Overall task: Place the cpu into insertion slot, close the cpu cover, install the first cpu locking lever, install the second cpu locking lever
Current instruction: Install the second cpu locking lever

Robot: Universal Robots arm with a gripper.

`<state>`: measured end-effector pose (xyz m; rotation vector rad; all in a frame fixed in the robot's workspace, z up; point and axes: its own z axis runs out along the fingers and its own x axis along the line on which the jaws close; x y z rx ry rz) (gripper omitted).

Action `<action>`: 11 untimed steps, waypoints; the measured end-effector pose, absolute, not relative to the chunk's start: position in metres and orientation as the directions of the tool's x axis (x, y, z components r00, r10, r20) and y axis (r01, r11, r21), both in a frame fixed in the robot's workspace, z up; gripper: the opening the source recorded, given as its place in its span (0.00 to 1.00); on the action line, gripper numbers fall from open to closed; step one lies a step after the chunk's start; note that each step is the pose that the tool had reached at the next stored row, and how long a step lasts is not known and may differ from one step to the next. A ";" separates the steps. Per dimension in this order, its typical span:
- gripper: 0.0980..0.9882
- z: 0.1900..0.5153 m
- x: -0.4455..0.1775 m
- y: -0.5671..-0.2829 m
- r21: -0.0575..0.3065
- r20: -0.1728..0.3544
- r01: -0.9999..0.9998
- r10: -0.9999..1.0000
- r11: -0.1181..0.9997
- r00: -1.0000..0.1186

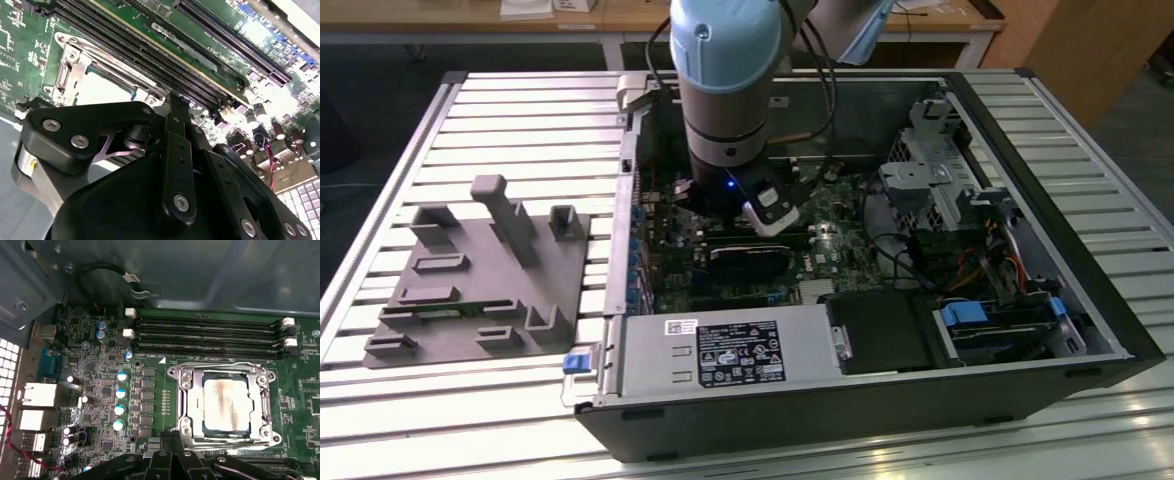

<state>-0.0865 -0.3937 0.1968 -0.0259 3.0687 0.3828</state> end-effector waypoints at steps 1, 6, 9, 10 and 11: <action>0.01 0.196 -0.087 -0.394 0.247 -0.051 -0.023 -0.011 0.969 -0.999; 0.01 0.191 -0.086 -0.394 0.265 -0.052 -0.026 -0.013 0.964 -0.999; 0.01 0.191 -0.087 -0.394 0.274 -0.051 -0.028 -0.014 0.961 -0.999; 0.01 0.191 -0.087 -0.395 0.275 -0.051 -0.028 -0.014 0.961 -0.999; 0.01 0.191 -0.087 -0.394 0.275 -0.051 -0.028 -0.014 0.961 -0.999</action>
